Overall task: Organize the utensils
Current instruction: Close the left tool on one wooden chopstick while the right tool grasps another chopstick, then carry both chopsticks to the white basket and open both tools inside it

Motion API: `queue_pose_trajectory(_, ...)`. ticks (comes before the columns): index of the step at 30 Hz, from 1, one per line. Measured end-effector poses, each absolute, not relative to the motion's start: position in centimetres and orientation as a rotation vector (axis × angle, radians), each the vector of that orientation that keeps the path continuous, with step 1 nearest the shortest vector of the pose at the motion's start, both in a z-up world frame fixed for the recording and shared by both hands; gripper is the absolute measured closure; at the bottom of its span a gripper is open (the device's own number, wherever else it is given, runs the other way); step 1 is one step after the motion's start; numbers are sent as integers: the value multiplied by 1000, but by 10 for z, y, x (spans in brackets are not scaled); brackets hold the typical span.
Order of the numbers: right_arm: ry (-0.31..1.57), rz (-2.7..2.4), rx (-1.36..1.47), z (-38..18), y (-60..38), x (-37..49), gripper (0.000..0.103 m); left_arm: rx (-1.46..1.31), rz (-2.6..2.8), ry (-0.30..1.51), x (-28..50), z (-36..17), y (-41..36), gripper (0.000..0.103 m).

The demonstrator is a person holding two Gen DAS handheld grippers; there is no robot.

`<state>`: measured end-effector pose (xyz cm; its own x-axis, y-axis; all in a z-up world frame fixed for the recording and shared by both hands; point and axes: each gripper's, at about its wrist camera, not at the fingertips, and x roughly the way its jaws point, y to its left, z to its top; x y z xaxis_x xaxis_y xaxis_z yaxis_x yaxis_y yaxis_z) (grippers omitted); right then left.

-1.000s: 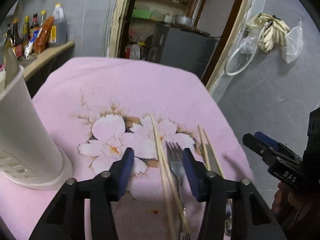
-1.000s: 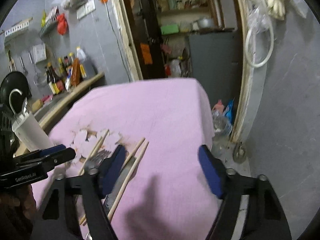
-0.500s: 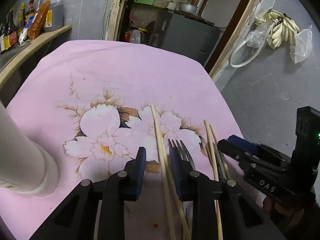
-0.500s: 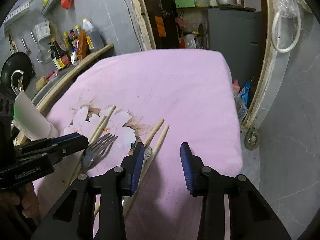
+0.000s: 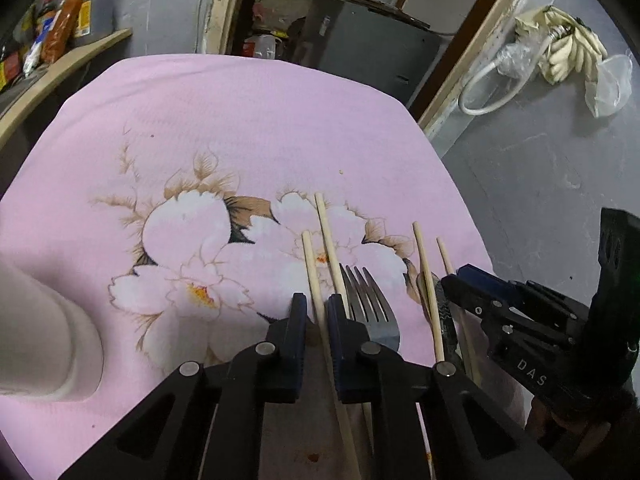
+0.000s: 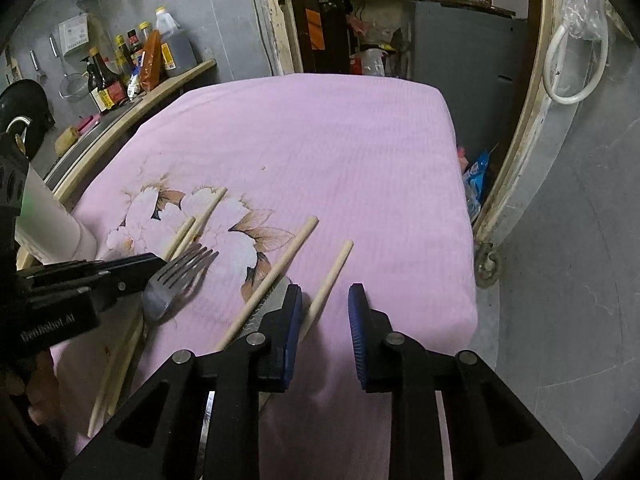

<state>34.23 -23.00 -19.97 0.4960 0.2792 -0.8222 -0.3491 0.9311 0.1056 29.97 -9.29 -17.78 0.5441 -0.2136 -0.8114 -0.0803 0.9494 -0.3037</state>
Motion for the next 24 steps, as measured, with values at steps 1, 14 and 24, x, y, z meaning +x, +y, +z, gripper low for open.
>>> queue_pose_trajectory(1, 983, 379, -84, -200, -229, 343, 82, -325, -86, 1000, 301, -178, -92, 92)
queue_pose_trajectory(14, 1062, 355, 84, -201, -243, 350, 99, -291, -83, 1040, 307, -172, -93, 98)
queue_pose_trajectory(24, 815, 407, 308, -150, -266, 308, 99, -399, -147, 791, 262, -119, -75, 98)
